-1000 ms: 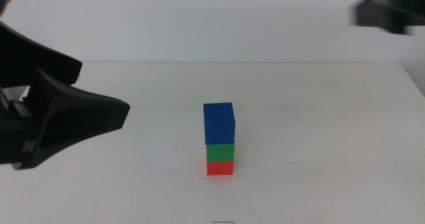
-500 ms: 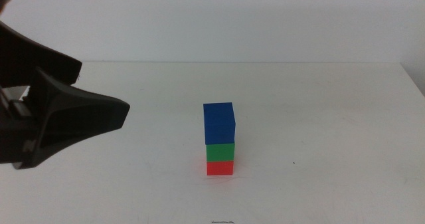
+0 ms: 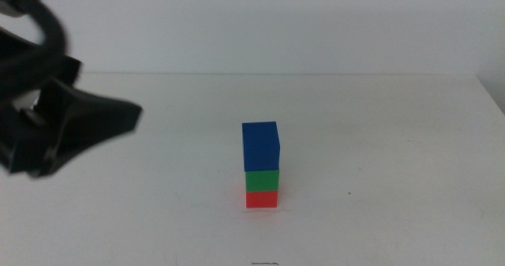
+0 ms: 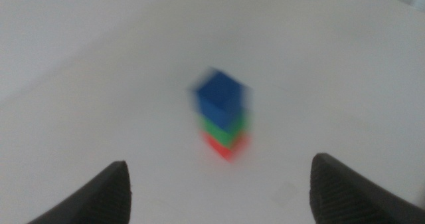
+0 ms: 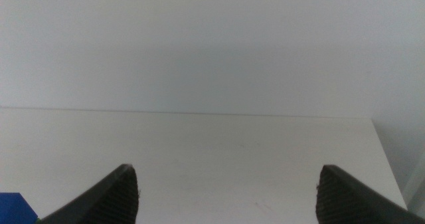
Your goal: Stack red cubes first, then green, then blue cubes in a specific spot.
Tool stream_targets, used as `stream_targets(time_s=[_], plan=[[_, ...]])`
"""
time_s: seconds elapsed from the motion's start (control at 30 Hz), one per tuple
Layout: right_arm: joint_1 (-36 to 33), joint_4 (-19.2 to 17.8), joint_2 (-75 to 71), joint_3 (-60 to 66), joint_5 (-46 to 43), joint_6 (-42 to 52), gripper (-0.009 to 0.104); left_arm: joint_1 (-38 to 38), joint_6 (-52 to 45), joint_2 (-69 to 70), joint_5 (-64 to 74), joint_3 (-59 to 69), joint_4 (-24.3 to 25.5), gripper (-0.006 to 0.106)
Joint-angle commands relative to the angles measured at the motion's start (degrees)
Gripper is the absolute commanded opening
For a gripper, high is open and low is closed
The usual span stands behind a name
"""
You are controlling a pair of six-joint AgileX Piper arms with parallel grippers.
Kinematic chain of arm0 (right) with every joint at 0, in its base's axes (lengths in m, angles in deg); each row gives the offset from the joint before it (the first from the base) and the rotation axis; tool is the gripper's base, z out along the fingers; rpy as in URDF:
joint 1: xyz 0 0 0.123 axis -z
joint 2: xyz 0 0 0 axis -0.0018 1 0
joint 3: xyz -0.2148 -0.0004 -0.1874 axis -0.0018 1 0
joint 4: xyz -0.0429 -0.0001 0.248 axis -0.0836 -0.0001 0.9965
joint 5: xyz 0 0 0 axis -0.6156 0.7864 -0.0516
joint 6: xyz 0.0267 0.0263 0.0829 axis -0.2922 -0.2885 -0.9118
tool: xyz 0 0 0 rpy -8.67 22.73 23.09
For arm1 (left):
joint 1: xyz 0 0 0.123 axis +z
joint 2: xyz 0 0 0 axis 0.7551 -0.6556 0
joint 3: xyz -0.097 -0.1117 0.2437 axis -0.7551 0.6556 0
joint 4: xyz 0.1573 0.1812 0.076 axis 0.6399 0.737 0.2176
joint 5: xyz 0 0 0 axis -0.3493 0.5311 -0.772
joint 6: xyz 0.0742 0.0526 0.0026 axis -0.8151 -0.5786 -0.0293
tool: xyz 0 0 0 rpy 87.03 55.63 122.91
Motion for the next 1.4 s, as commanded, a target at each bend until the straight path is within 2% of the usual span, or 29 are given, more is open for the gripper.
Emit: stream_targets(time_s=[0.0,0.13,0.17,0.27,0.4,0.57,1.03,1.13,1.2,1.37], plan=[[0.4,-0.6,-0.2,-1.5,-4.4,0.9,0.076,0.2,6.5,2.1,-12.5,2.1,4.2,0.090],[0.4,-0.6,-0.2,-1.5,-4.4,0.9,0.076,3.2,20.3,7.1,-26.0,11.3,12.9,0.090],[0.4,-0.6,-0.2,-1.5,-4.4,0.9,0.076,4.8,23.5,8.4,-29.7,13.5,17.2,0.090],[0.4,-0.6,-0.2,-1.5,-4.4,0.9,0.076,9.3,28.1,11.5,-35.9,19.6,24.7,0.090],[0.4,-0.6,-0.2,-1.5,-4.4,0.9,0.076,16.2,30.2,14.6,-38.6,24.9,23.9,0.090],[0.4,-0.6,-0.2,-1.5,-4.4,0.9,0.076,21.1,30.2,17.6,-38.3,28.7,23.1,0.090],[0.4,-0.6,-0.2,-1.5,-4.4,0.9,0.075,21.6,30.2,20.6,-38.5,32.0,22.8,0.090],[0.6,-2.1,-1.2,-0.6,-5.1,0.9,0.075,21.6,30.2,23.6,-38.4,35.5,22.8,0.090],[0.5,-3.7,-3.1,1.6,-6.8,0.9,0.075,21.6,30.2,26.3,-38.4,38.3,22.8,0.090],[0.8,-3.7,-10.6,13.3,-17.4,0.9,0.075,21.6,30.2,35.5,-38.6,46.7,22.8,0.090]])
